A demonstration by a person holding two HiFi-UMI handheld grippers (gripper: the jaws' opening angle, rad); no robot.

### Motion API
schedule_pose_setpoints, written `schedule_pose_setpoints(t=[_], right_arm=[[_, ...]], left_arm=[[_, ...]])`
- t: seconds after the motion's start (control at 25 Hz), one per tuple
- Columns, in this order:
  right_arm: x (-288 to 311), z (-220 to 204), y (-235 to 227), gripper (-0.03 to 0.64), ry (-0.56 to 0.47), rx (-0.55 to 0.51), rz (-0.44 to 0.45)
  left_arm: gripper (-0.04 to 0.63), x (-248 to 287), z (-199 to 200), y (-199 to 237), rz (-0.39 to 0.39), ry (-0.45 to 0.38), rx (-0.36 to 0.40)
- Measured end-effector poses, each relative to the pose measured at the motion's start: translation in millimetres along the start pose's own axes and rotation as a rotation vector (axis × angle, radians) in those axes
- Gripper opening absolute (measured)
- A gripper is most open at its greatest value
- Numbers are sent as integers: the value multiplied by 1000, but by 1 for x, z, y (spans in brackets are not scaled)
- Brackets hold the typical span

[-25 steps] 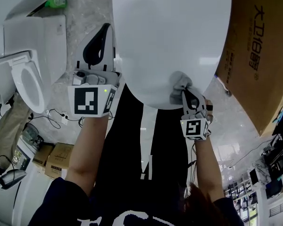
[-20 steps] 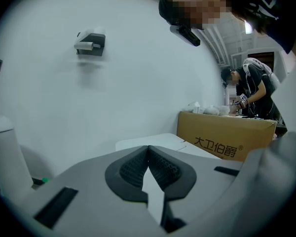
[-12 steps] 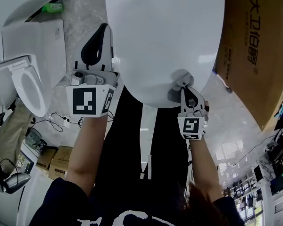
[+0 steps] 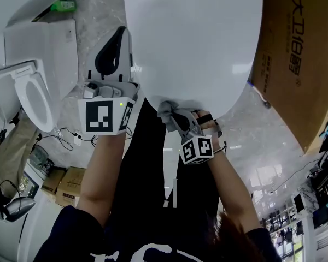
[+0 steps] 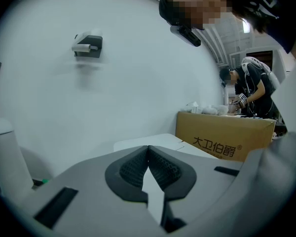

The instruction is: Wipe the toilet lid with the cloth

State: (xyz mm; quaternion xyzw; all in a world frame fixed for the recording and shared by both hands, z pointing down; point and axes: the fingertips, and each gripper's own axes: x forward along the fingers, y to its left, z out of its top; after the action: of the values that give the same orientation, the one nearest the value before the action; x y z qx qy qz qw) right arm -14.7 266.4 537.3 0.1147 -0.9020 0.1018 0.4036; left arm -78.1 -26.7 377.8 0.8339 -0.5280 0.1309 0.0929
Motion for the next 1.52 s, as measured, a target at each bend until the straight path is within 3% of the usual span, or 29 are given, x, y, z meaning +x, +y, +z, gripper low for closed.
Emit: schedule_pose_setpoints(t=[0.28,0.44,0.56,0.68,0.8,0.92,1.36,1.52], right_arm=[[-56,-68,2,34,43,-116,119],[-90,-103,-34,34,85,-150,90],[-110,-121,-91,34,143,-95,-88],[-145,-132,-173,34,209,108,-435],[-206,-100,-233,34,12,403,-739],[-259,-47,-254,34,-206,509,-885],[-458,147,-298,34,-744,582,-954],[-514,211,-293,34,-851,510,-957]], left_arm=[[20,1,1,-14,-12,0,0],[20,3,6,-18,-16,-8,4],[20,4,15,-19,-17,-20,14],[20,2,28,-18,-5,-32,21],[20,-1,51,-16,21,-62,11],[20,-8,88,-12,56,-109,-13],[20,-60,257,-16,74,-192,31],[20,-82,305,-6,100,-220,41]])
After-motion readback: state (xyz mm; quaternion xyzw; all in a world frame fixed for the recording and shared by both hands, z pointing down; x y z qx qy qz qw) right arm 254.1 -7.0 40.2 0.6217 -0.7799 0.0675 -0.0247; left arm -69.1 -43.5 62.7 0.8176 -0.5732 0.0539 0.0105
